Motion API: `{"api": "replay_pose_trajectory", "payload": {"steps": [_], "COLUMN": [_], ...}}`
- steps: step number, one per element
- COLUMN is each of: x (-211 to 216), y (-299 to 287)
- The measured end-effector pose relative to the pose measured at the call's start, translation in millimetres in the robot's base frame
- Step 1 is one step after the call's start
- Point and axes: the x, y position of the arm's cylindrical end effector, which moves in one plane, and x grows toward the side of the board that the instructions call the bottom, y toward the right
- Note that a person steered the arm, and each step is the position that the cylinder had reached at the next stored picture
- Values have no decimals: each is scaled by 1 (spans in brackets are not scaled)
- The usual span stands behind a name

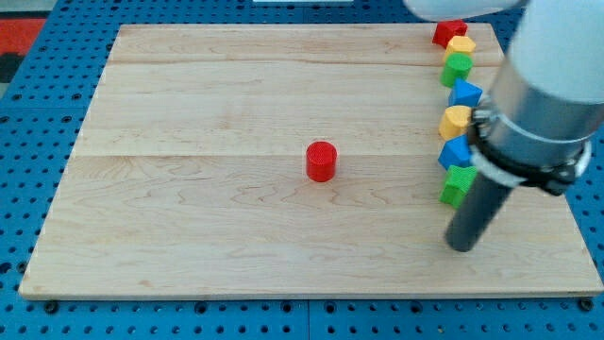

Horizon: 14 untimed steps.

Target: Slide the red circle closer to green star

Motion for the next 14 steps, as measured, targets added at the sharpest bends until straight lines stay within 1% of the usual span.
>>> {"api": "replay_pose_trajectory", "payload": {"steps": [1,2,3,4,5,6,7,8,10,12,14], "x": [-1,-7,-40,-92,-147,-176,-169,-139,-135,-135,-120], "y": [-75,-174,-266,-315,-312,-265,-234,-212,-154,-130,-100]}}
